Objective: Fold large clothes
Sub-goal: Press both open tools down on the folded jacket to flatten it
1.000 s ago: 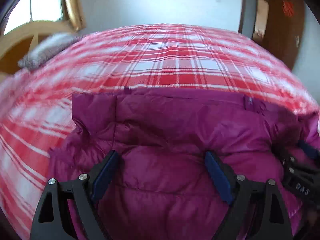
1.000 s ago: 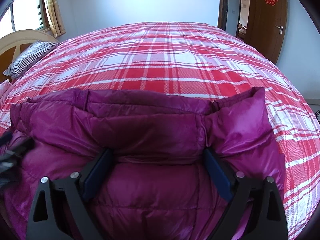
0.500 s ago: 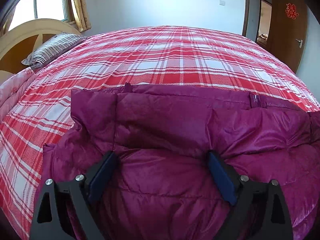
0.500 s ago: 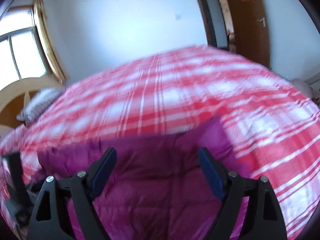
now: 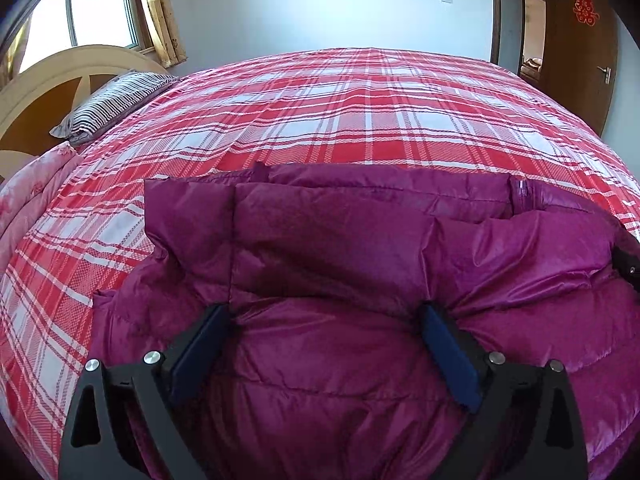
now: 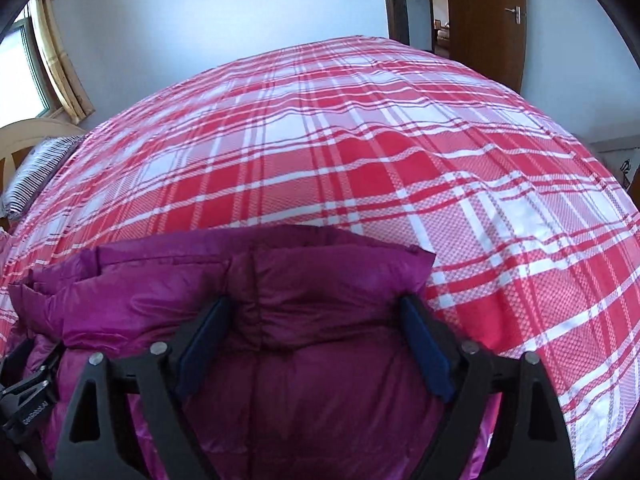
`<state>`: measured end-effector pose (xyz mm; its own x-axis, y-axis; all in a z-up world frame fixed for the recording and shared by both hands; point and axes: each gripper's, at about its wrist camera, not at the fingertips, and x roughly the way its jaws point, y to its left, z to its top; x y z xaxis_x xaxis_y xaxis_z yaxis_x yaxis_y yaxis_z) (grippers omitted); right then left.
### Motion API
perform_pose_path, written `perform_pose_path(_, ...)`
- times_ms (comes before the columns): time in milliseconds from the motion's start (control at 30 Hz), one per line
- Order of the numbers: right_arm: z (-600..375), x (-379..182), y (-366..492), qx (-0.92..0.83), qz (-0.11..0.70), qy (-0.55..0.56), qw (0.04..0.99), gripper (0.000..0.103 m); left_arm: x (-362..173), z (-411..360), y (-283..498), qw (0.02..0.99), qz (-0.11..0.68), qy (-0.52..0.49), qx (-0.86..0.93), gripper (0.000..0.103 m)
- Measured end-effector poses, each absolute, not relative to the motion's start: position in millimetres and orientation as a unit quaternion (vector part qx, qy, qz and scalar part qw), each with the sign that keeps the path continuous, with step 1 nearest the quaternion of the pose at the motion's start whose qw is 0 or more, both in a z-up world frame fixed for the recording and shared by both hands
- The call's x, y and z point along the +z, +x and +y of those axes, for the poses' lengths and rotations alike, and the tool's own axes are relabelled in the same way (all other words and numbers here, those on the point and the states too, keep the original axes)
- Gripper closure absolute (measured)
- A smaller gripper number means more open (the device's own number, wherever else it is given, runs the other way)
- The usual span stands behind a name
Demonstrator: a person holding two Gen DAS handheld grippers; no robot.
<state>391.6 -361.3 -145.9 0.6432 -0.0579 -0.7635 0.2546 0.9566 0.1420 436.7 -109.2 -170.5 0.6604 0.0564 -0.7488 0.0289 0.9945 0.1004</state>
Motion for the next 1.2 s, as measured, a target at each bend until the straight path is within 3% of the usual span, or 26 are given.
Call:
perform_pose_path(367, -355, -146, 396, -0.102, 0.425, 0.093, 0.895, 0.013, -171, -107, 436, 0.91, 0.411, 0.047, 0.006, 0.004)
perform_pose_path(533, -317, -100, 354, -0.102, 0.372, 0.106, 0.917, 0.016, -158, -94, 434, 0.905, 0.424, 0.004, -0.018, 0.004)
perform_pose_path(733, -260, -100, 352, -0.037, 0.374, 0.081, 0.923, 0.016, -104, -40, 404, 0.939, 0.344, -0.031, -0.01, 0.004)
perform_pose_path(933, -241, -136, 361, -0.059, 0.399, 0.045, 0.914, 0.014, -159, -12, 423, 0.906, 0.421, -0.025, 0.027, 0.004)
perform_pose_path(1200, -238, -146, 368, -0.064, 0.416, 0.035, 0.906, 0.006, -168, -14, 425, 0.905, 0.424, -0.025, 0.028, 0.003)
